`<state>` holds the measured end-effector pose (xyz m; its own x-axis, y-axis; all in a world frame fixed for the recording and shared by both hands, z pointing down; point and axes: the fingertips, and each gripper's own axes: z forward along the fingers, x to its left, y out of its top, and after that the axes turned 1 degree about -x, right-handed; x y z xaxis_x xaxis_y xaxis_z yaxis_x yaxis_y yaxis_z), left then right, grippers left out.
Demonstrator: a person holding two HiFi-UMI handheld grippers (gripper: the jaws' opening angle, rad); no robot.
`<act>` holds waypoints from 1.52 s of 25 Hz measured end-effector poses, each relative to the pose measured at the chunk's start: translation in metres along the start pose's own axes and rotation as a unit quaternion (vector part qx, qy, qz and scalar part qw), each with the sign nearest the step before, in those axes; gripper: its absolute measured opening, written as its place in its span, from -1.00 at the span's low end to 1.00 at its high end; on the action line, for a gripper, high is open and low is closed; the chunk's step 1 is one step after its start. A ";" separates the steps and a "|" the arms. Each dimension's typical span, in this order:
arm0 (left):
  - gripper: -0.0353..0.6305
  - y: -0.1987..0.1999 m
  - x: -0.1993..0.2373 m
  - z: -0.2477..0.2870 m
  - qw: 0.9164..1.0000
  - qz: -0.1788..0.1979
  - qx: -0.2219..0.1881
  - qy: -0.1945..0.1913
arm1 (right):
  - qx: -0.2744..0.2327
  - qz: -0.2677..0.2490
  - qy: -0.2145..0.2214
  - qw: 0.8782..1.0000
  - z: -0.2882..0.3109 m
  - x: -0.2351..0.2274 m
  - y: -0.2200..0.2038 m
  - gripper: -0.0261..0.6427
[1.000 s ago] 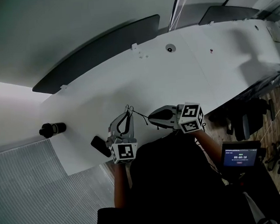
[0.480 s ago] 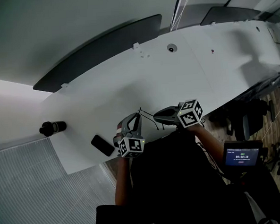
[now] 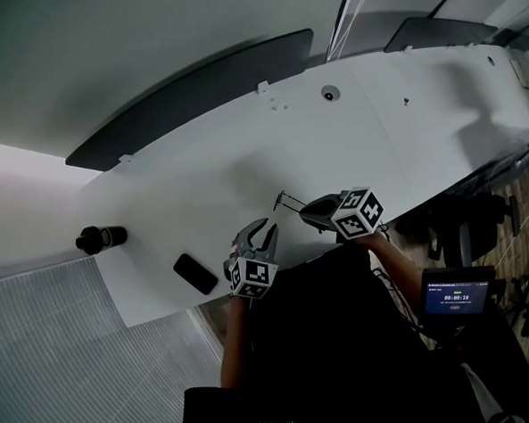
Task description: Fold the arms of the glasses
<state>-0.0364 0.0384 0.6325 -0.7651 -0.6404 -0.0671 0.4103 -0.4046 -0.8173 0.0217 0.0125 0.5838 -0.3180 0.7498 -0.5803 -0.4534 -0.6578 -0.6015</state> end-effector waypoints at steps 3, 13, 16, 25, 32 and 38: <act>-0.61 -0.002 -0.002 -0.002 1.000 -0.008 0.002 -0.004 | 0.025 -0.021 0.003 0.999 0.013 0.011 -0.011 -0.88; -0.62 0.019 0.006 -0.023 0.999 -0.038 -0.017 0.008 | -0.024 0.040 0.018 0.999 0.014 0.016 0.000 -0.88; -0.62 0.032 0.013 -0.031 0.994 -0.099 -0.053 -0.004 | -0.062 0.061 0.031 0.996 0.011 0.013 0.012 -0.88; -0.65 0.037 0.021 -0.030 0.984 -0.155 -0.091 -0.012 | -0.150 0.090 0.047 0.983 -0.008 0.008 0.036 -0.89; -0.65 0.031 0.016 -0.028 0.984 -0.158 -0.084 -0.015 | -0.157 0.097 0.048 0.982 -0.011 0.006 0.036 -0.89; -0.65 0.026 0.014 -0.027 0.984 -0.162 -0.079 -0.016 | -0.159 0.101 0.052 0.981 -0.011 0.007 0.036 -0.89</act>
<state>-0.0501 0.0364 0.5946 -0.8256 -0.5165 0.2272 0.0641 -0.4859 -0.8717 0.0123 -0.0066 0.5520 -0.2802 0.6013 -0.7483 -0.1027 -0.7938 -0.5994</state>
